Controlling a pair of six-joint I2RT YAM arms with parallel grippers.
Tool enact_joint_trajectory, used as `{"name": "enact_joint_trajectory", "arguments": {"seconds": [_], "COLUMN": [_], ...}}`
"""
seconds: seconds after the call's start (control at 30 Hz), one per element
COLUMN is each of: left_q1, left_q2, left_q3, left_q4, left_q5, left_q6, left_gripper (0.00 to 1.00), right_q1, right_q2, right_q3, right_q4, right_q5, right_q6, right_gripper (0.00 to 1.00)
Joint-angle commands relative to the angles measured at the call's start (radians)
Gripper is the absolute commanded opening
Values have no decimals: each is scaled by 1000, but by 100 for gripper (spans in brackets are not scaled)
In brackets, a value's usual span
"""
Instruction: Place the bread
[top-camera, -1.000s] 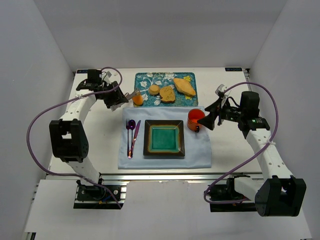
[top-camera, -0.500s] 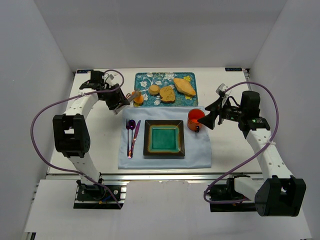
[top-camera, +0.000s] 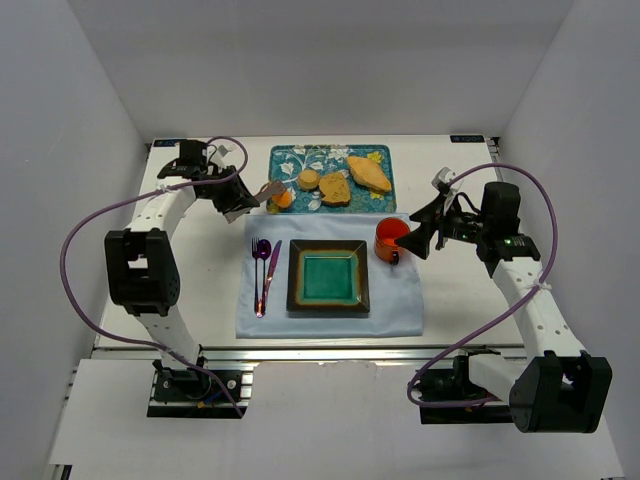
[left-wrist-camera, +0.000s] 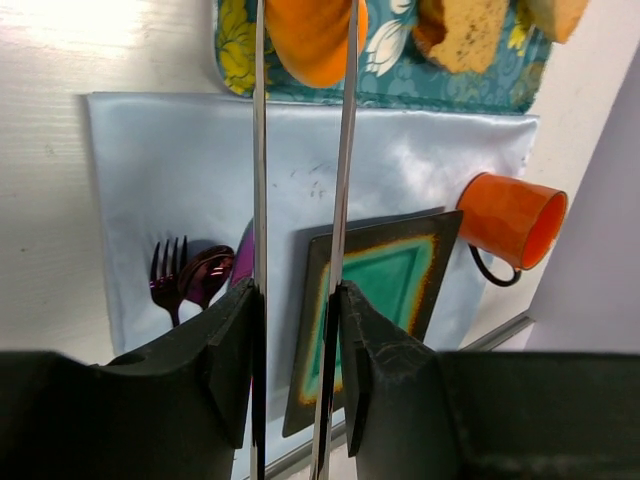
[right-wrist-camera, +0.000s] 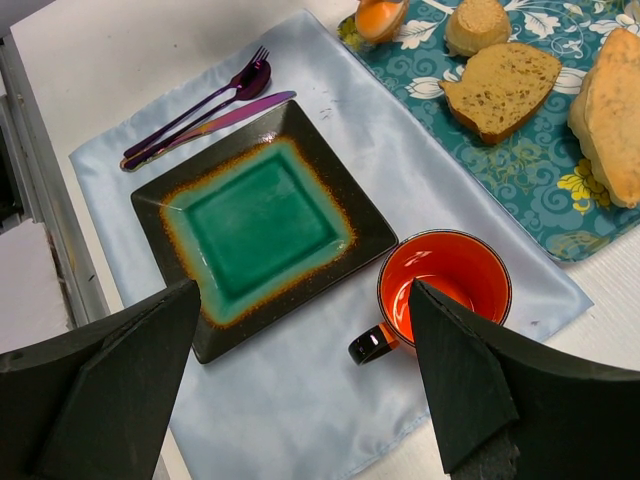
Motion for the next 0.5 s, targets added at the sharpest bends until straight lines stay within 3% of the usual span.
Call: {"name": "enact_joint_trajectory", "arguments": {"seconds": [0.0,0.2,0.47], "left_q1": [3,3,-29], "left_q2": [-97,-256,-481], "left_q3": [17,-87,-428], "left_q4": [54,81,28], "left_q5": [67,133,267], "left_q6": [-22,-6,86], "left_gripper": [27,26,26], "right_q1": [-8,-8,-11], "right_q2": [-14,-17,-1], "right_q3": [-4,1,24], "right_q4": [30,27,4], "right_q5": [-22,-22,-22], "right_q6": [7,7,-9], "right_gripper": [89,89,89]}}
